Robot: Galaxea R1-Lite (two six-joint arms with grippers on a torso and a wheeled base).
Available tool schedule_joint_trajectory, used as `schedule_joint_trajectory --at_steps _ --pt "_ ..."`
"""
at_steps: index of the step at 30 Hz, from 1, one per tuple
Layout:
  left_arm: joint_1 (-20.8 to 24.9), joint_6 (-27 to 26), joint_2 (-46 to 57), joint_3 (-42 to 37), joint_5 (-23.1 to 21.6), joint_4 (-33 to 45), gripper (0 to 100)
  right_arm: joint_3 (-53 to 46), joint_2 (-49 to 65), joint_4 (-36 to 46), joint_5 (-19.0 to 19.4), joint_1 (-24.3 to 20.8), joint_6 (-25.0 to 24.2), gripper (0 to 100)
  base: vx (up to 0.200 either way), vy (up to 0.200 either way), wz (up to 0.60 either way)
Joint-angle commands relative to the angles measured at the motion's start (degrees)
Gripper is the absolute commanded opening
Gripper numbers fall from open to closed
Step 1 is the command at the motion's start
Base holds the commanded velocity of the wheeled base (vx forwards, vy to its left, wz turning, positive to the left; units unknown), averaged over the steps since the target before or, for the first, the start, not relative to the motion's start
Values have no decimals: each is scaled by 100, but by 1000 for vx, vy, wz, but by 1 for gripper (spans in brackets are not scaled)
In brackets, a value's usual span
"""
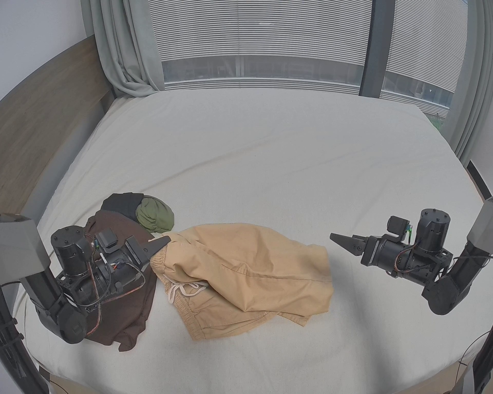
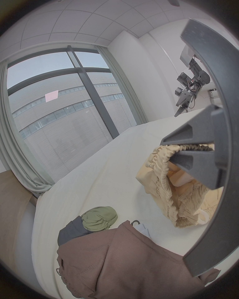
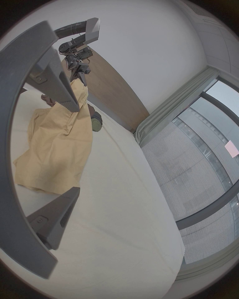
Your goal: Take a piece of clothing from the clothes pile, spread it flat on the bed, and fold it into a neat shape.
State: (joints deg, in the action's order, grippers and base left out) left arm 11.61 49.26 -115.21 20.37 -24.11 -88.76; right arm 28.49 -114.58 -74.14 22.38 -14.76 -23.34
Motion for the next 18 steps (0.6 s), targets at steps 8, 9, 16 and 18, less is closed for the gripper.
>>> schedule_joint_trajectory --at_steps 8,9,16,18 --pt "-71 -13 -221 20 12 -1 0 104 -785 -12 12 -9 -30 100 0 0 0" --pt "-79 -13 -221 20 12 -1 0 104 -803 -12 12 -9 -30 100 0 0 0" --pt "-79 -101 -361 11 3 -10 0 131 -1286 -232 12 -18 -47 100 0 0 0" --pt "-79 -171 -397 20 12 -1 0 131 -1400 -355 12 -18 -82 100 0 0 0"
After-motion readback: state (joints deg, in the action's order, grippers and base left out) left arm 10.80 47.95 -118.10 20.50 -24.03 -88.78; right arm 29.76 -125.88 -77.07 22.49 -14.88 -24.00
